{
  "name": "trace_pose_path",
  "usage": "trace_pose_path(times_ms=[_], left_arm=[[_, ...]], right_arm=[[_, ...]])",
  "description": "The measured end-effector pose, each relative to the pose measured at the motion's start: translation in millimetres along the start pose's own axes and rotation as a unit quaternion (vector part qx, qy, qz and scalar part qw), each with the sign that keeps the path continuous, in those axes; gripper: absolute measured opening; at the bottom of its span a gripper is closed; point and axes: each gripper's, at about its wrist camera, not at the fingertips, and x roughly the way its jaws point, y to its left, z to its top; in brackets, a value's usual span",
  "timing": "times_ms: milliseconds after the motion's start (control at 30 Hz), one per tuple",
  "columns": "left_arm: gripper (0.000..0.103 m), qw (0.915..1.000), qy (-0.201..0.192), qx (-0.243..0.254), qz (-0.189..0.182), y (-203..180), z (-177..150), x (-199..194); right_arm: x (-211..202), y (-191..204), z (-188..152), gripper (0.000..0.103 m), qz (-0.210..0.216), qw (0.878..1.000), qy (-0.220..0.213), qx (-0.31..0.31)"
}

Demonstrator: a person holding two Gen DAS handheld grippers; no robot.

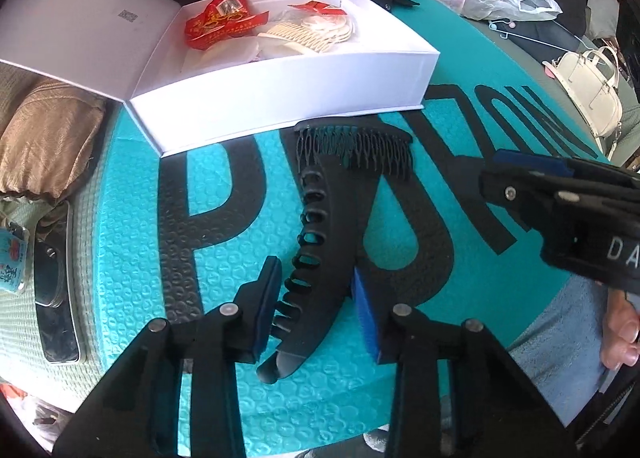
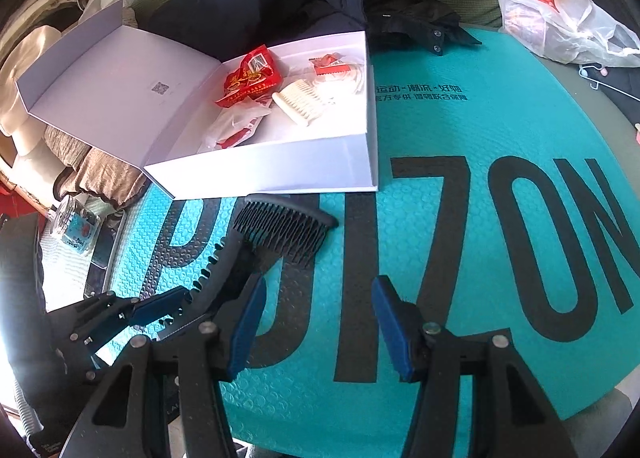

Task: Organize objects
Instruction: 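Close the left tool on the black claw clip while the right tool grasps the black comb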

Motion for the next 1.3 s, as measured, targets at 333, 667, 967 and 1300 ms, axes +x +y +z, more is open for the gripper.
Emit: trace_pose_path(times_ms=[333, 667, 967, 1300], left_arm=[[0.033, 0.9986, 0.008, -0.042, 0.031, 36, -16, -11], [0.033, 0.9960, 0.001, -0.070, 0.056, 58, -2, -4], [0.033, 0.9949, -0.002, -0.082, 0.058, 63, 8, 3], [0.034, 0.9948, -0.006, -0.082, 0.060, 65, 8, 3]], right_arm=[[37, 22, 14, 0.065, 0.004, 0.999, 0.016, -0.029], [62, 29, 29, 0.071, -0.014, 0.996, 0.042, -0.081], [75, 42, 42, 0.072, -0.009, 0.990, 0.035, -0.136], [69, 52, 25, 0.065, -0.029, 0.986, 0.042, -0.158]])
